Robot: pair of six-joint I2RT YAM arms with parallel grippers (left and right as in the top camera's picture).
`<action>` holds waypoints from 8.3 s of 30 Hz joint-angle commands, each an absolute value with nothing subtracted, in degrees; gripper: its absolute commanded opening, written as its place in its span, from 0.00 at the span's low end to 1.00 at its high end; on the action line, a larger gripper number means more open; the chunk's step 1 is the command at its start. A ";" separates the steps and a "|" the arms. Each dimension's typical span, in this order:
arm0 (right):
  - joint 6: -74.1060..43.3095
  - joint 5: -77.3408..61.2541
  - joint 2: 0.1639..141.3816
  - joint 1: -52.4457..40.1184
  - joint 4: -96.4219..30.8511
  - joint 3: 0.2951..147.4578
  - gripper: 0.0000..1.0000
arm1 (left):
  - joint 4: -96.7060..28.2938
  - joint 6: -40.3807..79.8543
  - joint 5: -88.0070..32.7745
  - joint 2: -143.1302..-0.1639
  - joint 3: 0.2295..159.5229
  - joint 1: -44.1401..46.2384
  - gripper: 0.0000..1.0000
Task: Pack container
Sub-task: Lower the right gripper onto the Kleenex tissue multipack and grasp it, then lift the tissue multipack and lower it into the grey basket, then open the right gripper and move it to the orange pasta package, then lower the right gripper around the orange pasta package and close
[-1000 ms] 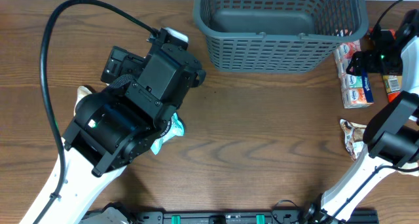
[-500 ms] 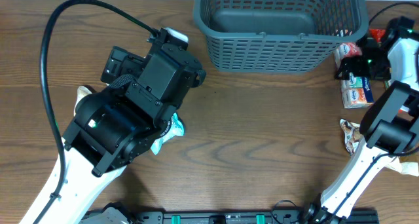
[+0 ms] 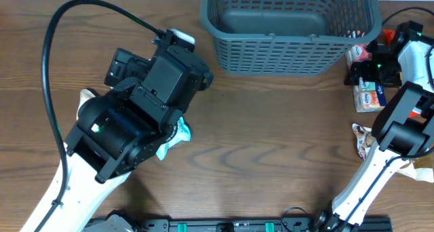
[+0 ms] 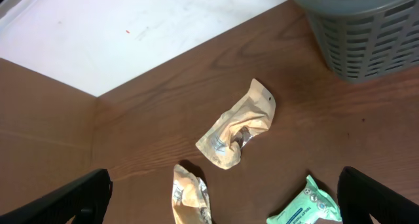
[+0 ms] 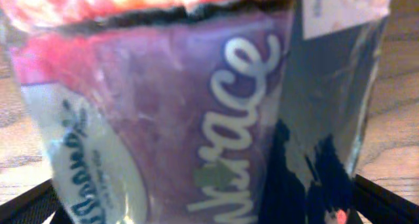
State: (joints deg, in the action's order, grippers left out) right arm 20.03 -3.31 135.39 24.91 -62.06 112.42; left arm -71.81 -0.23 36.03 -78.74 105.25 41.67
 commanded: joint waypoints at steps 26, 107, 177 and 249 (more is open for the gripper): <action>13.50 -3.01 135.44 25.19 -61.60 112.38 0.01 | -73.71 -0.19 36.86 -78.17 105.23 41.36 0.99; -0.14 4.05 121.54 0.64 -54.57 130.82 0.04 | -78.87 2.44 36.47 -78.17 105.23 41.39 0.99; 28.42 -8.84 118.30 29.91 -92.73 162.19 0.99 | -79.88 5.02 36.47 -78.17 105.23 41.36 0.99; 34.44 3.70 144.09 37.93 -59.72 129.43 0.99 | -83.88 5.02 30.41 -78.24 105.23 41.36 0.99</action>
